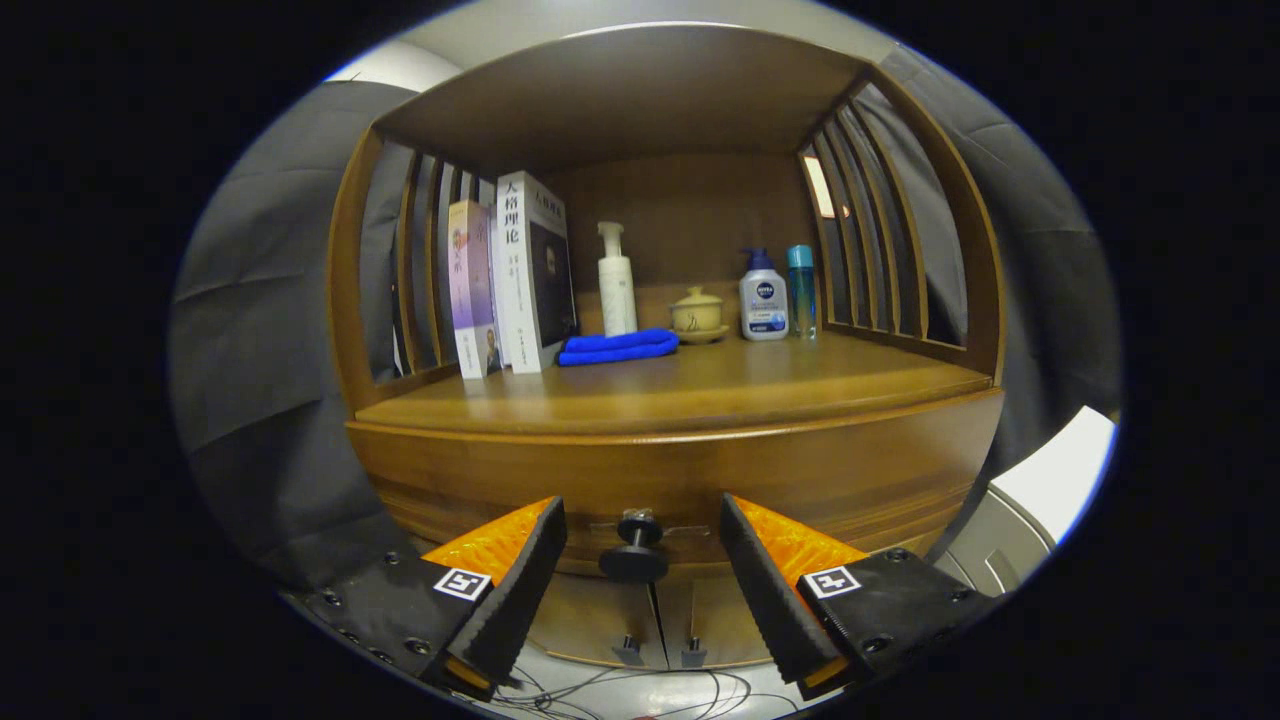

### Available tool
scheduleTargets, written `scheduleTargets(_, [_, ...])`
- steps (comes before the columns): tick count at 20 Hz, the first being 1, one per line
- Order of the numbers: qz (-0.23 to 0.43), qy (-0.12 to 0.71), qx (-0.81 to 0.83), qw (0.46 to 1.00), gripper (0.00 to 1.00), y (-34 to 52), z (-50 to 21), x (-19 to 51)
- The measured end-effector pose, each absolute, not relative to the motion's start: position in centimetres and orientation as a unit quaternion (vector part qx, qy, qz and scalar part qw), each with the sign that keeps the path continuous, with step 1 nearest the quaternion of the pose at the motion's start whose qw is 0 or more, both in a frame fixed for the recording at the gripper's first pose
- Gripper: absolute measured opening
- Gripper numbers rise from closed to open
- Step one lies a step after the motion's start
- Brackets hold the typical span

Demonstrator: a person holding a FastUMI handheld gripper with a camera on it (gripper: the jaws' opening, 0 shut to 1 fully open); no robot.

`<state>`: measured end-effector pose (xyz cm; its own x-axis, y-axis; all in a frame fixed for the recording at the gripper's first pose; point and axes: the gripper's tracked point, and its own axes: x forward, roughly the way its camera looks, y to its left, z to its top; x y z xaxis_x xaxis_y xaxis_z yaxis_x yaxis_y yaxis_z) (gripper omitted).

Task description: Pull open the drawer, take out the items inside it, and place them on the countertop above the cabinet.

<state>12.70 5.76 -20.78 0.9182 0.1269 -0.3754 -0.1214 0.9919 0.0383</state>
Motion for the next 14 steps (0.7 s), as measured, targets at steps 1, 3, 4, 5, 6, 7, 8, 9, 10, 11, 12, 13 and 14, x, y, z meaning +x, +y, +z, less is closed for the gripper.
scheduleTargets(1, [0.062, 0.2, 0.002, 0.978, 0.98, 5.8, -21.5, 12.7])
scheduleTargets(3, [0.06, 0.216, -0.005, 0.975, 0.98, 5.9, -22.8, 12.5])
scheduleTargets(4, [0.057, 0.222, -0.006, 0.973, 0.98, 5.8, -23.3, 12.6])
scheduleTargets(5, [0.055, 0.226, -0.004, 0.973, 0.92, 5.8, -23.6, 12.7])
scheduleTargets(6, [0.052, 0.229, -0.001, 0.972, 0.86, 5.9, -23.9, 12.7])
scheduleTargets(7, [0.05, 0.232, 0.002, 0.971, 0.8, 5.9, -24.0, 12.7])
scheduleTargets(8, [0.046, 0.235, 0.002, 0.971, 0.73, 5.8, -24.3, 12.7])
scheduleTargets(9, [0.056, 0.235, 0.01, 0.97, 0.67, 6.3, -24.2, 12.7])
scheduleTargets(10, [0.053, 0.235, 0.009, 0.97, 0.61, 6.5, -24.4, 12.7])
scheduleTargets(11, [0.054, 0.236, 0.008, 0.97, 0.48, 6.5, -24.2, 12.9])
scheduleTargets(12, [0.054, 0.238, 0.011, 0.97, 0.45, 6.5, -24.4, 12.7])
scheduleTargets(13, [0.055, 0.24, 0.012, 0.969, 0.41, 6.4, -24.4, 12.9])
scheduleTargets(14, [0.053, 0.24, 0.015, 0.969, 0.38, 6.4, -24.3, 12.5])
